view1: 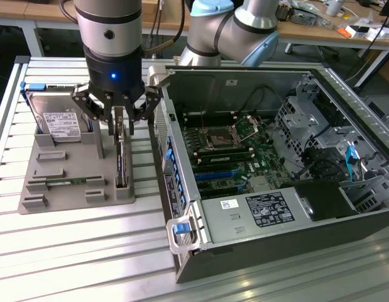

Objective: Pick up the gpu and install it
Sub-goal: 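Pick up the gpu and move the gpu toward the slot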

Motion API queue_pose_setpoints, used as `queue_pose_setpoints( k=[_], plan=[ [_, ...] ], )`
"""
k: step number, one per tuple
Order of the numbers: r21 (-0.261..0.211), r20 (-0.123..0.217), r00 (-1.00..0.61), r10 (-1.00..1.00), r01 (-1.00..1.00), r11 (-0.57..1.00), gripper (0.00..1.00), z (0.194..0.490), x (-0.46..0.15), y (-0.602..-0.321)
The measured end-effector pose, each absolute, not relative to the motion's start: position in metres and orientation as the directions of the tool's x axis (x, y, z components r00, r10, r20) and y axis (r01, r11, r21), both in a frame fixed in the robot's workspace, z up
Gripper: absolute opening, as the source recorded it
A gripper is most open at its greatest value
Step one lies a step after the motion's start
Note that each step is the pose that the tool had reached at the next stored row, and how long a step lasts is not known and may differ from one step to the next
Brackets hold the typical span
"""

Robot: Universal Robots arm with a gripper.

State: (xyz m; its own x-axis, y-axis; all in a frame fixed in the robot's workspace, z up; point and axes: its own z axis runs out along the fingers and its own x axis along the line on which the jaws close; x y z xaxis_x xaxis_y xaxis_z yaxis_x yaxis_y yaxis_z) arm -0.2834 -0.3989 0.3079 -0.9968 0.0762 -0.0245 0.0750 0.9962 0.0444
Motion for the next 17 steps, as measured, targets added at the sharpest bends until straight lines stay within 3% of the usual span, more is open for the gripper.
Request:
queue_pose_setpoints(
  k=[17],
  plan=[
    [0.044, -0.024, -0.997, 0.076, 0.075, 0.996, 0.42, 0.287, -0.283, -0.399]
  ],
)
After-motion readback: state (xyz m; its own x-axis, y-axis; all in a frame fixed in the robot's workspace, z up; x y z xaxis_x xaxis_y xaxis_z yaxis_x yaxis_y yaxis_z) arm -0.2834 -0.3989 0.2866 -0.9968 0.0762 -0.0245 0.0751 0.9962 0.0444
